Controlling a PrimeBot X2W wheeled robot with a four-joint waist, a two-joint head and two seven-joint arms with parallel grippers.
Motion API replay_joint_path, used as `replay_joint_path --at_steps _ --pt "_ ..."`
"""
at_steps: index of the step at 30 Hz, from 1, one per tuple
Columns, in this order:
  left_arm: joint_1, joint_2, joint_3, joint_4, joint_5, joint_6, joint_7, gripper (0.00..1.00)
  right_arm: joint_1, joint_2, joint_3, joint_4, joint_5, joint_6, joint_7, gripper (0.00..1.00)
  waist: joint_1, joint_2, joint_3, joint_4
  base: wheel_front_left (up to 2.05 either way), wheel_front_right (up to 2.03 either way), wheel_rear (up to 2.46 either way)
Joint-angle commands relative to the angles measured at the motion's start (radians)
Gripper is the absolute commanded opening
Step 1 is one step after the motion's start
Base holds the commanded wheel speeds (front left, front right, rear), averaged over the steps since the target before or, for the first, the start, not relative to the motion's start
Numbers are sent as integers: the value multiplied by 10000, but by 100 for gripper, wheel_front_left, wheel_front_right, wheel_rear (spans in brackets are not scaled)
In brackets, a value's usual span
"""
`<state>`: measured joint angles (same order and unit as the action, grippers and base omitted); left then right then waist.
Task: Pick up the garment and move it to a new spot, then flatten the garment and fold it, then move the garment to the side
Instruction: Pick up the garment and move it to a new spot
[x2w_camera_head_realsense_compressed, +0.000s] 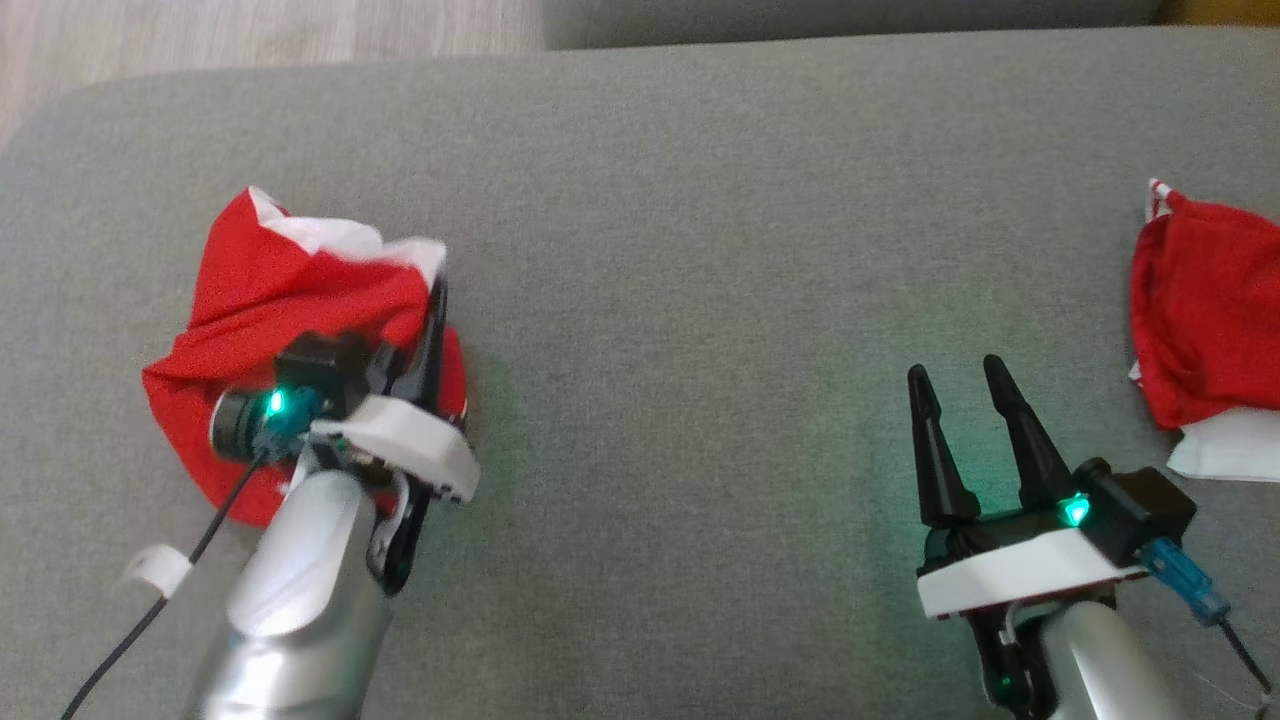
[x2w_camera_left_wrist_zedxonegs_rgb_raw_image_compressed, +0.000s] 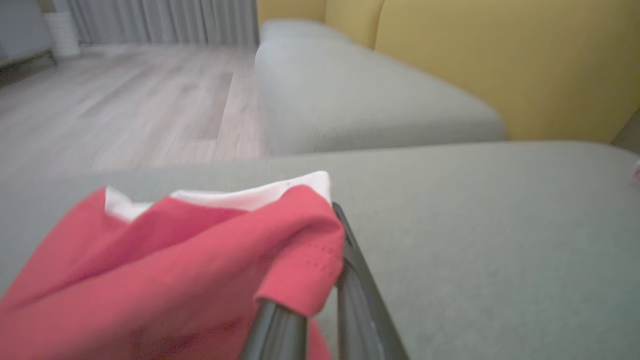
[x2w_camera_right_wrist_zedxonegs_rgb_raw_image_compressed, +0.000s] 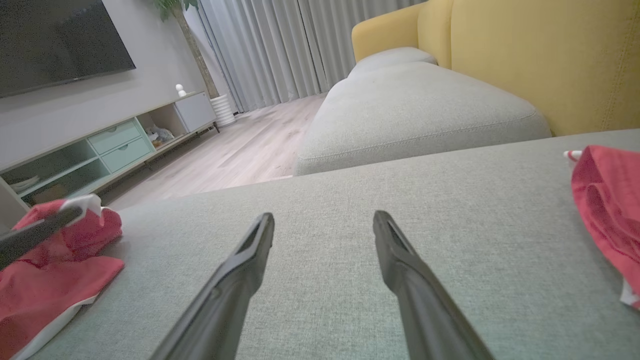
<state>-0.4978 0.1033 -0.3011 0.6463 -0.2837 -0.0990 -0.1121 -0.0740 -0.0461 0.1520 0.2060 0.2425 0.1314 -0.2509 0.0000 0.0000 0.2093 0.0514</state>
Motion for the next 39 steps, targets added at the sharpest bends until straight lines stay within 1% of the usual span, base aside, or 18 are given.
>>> replay_joint_path --at_steps 1,5,9,14,15,20,24,28,31,35,38,39 --pt "-600 167 100 -618 -32 -110 -413 0 -230 -41 243 -240 95 -7 -109 100 0 0 -191 -97 0 0 0" --pt "-835 183 -117 -1614 -225 -228 -935 0 -197 -41 269 -182 233 -7 -109 100 0 0 -484 -316 0 0 0" --pt "-1002 221 -274 -2951 -614 -277 -944 0 -150 -41 264 -209 415 -7 -109 100 0 0 -682 -601 0 0 0" --pt "-1268 566 -431 -4783 -1088 -300 -301 0 -157 -41 340 -240 625 -7 -109 100 0 0 -766 -1021 0 0 0" --pt "-1268 566 -431 -4783 -1088 -300 -301 0 -157 -41 340 -240 625 -7 -109 100 0 0 -766 -1021 0 0 0" --pt "-1560 870 -611 -6201 -1492 -306 641 0 -217 -41 409 -298 826 -7 -109 100 0 0 -743 -1430 0 0 0" --pt "-1949 953 -637 -6837 -1513 -275 929 0 -299 -41 504 -305 959 -7 -109 100 0 0 -688 -1817 0 0 0" --pt "-2422 809 -595 -7061 -1495 -113 1048 0 -366 -41 565 -323 1085 -7 -109 100 0 0 -594 -2239 0 0 0" --pt "-2746 687 -653 -6784 -1392 30 1162 0 -433 -41 629 -358 1136 -7 -109 100 0 0 -432 -2554 0 0 0" --pt "-3286 563 -716 -5772 -1182 121 1012 0 -581 -41 767 -448 1234 -7 -109 100 0 0 -79 -2966 0 0 0" --pt "-3823 486 -711 -4628 -1026 163 777 0 -688 -41 882 -510 1324 -7 -109 100 0 0 192 -3229 0 0 0" --pt "-3994 491 -767 -4215 -956 141 740 43 -721 -41 920 -521 1354 -7 -109 100 0 0 270 -3302 0 0 0"
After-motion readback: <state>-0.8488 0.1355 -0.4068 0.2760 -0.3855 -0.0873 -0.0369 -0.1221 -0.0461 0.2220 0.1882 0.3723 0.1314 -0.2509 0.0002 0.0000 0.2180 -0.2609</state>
